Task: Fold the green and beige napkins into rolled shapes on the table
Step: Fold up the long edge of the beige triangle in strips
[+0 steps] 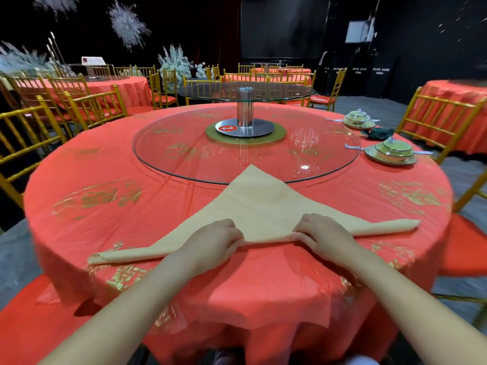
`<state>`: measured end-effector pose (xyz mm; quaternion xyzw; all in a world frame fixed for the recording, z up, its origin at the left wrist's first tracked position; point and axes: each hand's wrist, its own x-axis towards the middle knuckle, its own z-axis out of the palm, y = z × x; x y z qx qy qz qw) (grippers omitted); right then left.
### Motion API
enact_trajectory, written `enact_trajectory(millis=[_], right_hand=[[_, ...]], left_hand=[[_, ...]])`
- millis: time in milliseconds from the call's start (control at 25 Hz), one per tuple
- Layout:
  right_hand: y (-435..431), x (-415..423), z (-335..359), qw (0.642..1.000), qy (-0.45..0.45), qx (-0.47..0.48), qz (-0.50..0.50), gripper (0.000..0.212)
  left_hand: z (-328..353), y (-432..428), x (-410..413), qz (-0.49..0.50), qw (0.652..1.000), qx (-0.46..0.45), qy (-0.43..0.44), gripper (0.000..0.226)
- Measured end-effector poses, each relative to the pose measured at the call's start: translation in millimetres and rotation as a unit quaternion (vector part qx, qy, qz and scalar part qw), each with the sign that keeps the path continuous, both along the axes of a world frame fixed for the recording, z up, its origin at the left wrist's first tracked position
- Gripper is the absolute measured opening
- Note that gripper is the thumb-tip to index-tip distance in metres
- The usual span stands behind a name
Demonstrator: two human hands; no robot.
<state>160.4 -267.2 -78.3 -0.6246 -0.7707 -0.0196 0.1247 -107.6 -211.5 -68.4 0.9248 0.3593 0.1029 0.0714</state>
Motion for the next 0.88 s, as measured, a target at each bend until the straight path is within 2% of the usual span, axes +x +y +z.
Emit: enact_trajectory(millis=[80,160,240,360,520,720,800,880], right_hand=[[4.2,-0.3,4.8,0.998,0.031,-0.009,-0.048,0.022],[8.4,-1.0,6.3,0.994,0.063,-0.004,-0.095,0.019],[12.3,-3.0,3.8,0.990,0.065,-0.011,-0.122,0.020],[17.7,-4.5,0.4,0.988,0.073,-0.016,-0.137,0.023],[23.0,-4.8,2.3,0.985,0.089,-0.038,-0.140,0.022],[22.7,-8.7,3.5,0.981,0.099,-0.044,-0.160,0.022],[25.0,-20.0,0.3,0.982,0.093,-0.025,-0.161,0.029],[26.0,-38.5,-7.0,0.986,0.046,-0.049,-0.152,0.045]], left_hand=[[0.1,11.0,5.0,0.029,0.999,-0.021,0.001,0.025],[-0.8,19.1,10.0,0.058,0.998,-0.032,-0.019,0.021],[-4.1,24.3,12.0,0.071,0.997,-0.023,-0.026,0.023],[-4.2,21.0,18.3,0.085,0.996,0.029,0.013,0.033],[4.4,14.9,58.7,0.073,0.996,-0.003,-0.053,0.037],[-21.8,22.2,81.6,0.138,0.989,-0.043,0.019,0.049],[-28.5,21.4,81.8,0.145,0.988,-0.034,0.032,0.053],[-29.5,19.0,83.2,0.147,0.988,-0.024,0.027,0.055]])
